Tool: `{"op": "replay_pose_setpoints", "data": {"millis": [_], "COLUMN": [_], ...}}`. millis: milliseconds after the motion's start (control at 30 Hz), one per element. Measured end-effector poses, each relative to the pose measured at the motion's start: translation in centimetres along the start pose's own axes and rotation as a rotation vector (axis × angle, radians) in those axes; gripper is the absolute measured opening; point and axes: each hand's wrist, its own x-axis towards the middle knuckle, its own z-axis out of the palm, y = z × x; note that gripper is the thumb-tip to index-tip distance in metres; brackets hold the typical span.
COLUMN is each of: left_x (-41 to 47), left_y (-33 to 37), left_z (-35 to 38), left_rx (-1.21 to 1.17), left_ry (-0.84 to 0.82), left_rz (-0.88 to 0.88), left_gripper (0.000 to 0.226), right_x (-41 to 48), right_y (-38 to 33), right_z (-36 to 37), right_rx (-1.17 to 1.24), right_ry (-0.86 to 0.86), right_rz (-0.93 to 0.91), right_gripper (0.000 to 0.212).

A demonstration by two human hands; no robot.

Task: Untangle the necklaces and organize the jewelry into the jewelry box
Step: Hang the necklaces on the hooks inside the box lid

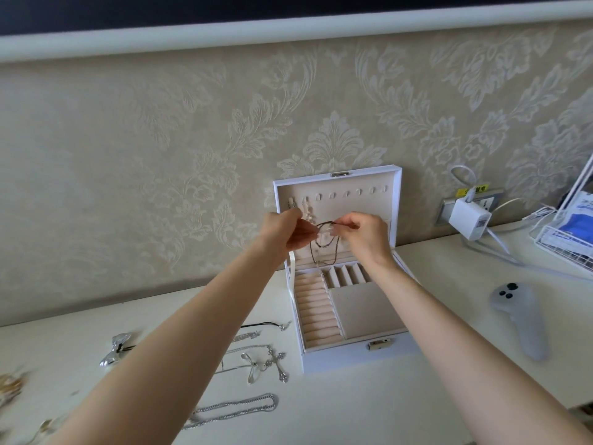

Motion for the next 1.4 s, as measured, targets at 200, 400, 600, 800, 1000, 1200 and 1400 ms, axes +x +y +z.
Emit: {"op": "replay_pose_setpoints", "data": {"millis": [200,400,600,800,1000,1200,1400], "left_x": [1.1,2.3,3.3,3.4,3.7,4.2,4.6], "left_y": [-0.7,-1.1,-1.3,-1.8,-1.7,-1.3,-1.3], "left_z": [0.8,1.0,0.8,1.4,2.8,3.8,4.1], "left_rx": [0.642,0.847,0.706,0.638,0.487,0.367,0.380], "left_ry": [-0.091,-0.046,0.006,0.253,0.463,0.543,0.590], "left_rz": [0.551,0.585,0.556,0.622,0.613,0.630,0.616], "left_gripper": [0.031,0.026,0.018,0.010,0.007,0.006,0.008], "right_x": [1.2,2.1,3.1,4.3,4.8,5.5,6.2], "right_y": [-0.4,-0.6,-0.4,0.5,1.1,0.8,0.6], "right_z": [-0.2,-0.4,-0.4,1.1,2.8,3.8,4.8], "right_rx": [-0.128,-0.180,-0.044,0.006,0.018,-0.057,-0.079], "right_ry": [-0.162,-0.210,-0.199,-0.021,0.245,0.421,0.425], "right_rz": [-0.023,-0.042,-0.026,-0.106,-0.258,-0.418,-0.338], "right_gripper": [0.007,0.004,0.013,0.012,0.005,0.008,0.011]}}
